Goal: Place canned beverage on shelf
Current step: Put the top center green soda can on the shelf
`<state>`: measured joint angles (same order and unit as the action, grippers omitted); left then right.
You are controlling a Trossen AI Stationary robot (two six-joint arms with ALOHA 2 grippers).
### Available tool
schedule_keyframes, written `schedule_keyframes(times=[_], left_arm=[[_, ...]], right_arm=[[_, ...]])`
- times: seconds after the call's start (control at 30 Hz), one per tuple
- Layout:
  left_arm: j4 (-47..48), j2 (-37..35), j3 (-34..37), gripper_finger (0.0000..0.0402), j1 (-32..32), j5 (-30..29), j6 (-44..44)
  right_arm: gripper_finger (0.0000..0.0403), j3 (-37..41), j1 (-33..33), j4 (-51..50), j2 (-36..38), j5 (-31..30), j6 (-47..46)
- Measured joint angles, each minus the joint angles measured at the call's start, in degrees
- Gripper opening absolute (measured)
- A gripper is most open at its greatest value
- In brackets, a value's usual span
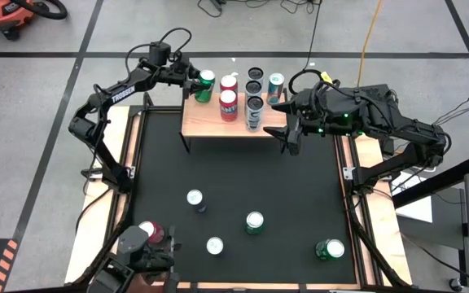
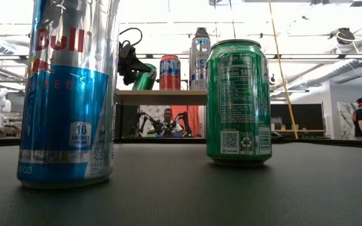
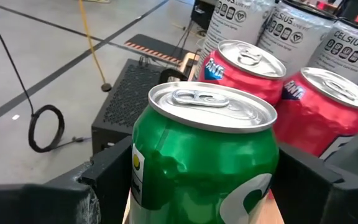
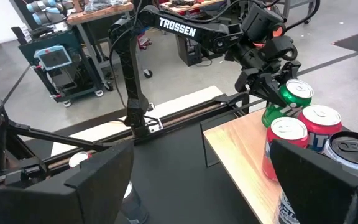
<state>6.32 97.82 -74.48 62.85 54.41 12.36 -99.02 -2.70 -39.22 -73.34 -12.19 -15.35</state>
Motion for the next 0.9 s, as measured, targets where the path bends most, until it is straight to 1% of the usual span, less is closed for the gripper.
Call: schedule_keyframes(times=[0.27, 0.37, 0.47, 0.53, 0.73, 0.9], left_arm=[[-0.7, 0.0, 0.0, 0.0302, 0.0, -0.4, -0.3], [-0.7, 0.1, 0.0, 0.0302, 0.0, 2.8, -2.9], [-0.6, 0.1, 0.0, 0.0302, 0.1, 7.2, -3.4], [-0.1, 0.1, 0.0, 0.0302, 0.4, 8.9, -4.6], [0.9, 0.1, 0.0, 0.0302, 2.6, 12.9, -6.1], [1.9, -0.6, 0.0, 0.0302, 3.6, 14.1, -6.0]], right_arm=[[0.0357, 0.0, 0.0, 0.0, 0.0, 0.0, 0.5], [0.0357, 0.0, 0.0, 0.0, 0.0, 0.0, 0.6], [0.0357, 0.0, 0.0, 0.0, 0.0, 0.2, 0.5], [0.0357, 0.0, 0.0, 0.0, 0.0, 0.2, 0.5], [0.0357, 0.0, 0.0, 0.0, 0.0, 0.2, 0.4], [0.0357, 0.0, 0.0, 0.0, 0.0, 0.2, 0.4]])
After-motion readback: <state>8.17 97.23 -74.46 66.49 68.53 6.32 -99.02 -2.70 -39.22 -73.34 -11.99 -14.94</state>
